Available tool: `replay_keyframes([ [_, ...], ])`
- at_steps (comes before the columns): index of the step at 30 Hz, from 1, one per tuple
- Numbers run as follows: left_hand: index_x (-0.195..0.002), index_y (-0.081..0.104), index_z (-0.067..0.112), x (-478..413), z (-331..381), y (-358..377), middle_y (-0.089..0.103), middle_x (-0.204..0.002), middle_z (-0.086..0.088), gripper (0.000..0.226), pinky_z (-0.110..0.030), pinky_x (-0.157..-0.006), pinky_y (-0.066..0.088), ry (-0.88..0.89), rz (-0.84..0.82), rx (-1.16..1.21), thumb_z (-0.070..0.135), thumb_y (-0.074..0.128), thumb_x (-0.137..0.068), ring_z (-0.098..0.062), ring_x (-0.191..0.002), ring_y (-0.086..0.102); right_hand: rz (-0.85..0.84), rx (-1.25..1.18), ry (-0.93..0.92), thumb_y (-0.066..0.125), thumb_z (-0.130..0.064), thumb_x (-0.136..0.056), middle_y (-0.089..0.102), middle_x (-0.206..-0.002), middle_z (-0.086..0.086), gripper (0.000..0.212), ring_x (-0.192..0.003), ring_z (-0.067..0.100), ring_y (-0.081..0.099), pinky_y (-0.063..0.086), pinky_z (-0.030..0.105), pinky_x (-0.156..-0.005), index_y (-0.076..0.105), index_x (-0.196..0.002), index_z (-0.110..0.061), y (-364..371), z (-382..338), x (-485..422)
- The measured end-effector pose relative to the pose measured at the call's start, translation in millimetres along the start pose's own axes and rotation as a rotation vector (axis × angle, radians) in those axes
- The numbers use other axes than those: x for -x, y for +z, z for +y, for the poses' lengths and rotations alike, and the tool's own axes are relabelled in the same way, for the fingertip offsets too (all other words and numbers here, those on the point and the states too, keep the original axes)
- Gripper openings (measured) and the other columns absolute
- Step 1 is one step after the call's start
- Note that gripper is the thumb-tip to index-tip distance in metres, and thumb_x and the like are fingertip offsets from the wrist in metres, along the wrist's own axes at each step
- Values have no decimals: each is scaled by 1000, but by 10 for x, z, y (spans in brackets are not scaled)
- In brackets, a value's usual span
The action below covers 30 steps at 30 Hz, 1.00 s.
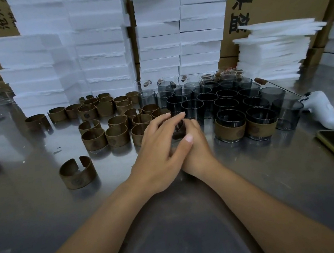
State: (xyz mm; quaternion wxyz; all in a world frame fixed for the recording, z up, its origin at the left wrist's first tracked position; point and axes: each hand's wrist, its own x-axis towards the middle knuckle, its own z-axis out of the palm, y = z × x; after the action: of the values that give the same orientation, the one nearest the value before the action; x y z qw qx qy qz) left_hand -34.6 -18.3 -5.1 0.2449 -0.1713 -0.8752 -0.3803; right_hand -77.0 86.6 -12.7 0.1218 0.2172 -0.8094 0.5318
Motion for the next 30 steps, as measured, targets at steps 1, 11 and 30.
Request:
replay_keyframes([
  [1,-141,41,29,3,11,1,35,-131,21,63,-37,-114,26,10,-1,3,57,32,-85,1,-138,22,14,-5,9,70,-13,-80,42,-120,5,44,-82,-6,45,37,-2,-63,53,-120,-7,0,-1,0],
  [11,-142,40,25,39,47,2,38,-140,16,62,-25,-113,21,95,-78,-62,55,31,-88,2,-138,20,298,-18,169,71,-23,-78,33,-103,-9,39,-78,-4,43,33,-5,-58,44,-106,-19,11,80,-36],
  [30,-138,40,30,14,-128,-72,47,-135,12,49,-35,-110,30,-29,4,-21,43,39,-91,-5,-131,31,218,-301,179,77,-17,-72,51,-119,4,48,-100,10,57,48,18,-82,49,-111,-24,-39,66,-62],
])
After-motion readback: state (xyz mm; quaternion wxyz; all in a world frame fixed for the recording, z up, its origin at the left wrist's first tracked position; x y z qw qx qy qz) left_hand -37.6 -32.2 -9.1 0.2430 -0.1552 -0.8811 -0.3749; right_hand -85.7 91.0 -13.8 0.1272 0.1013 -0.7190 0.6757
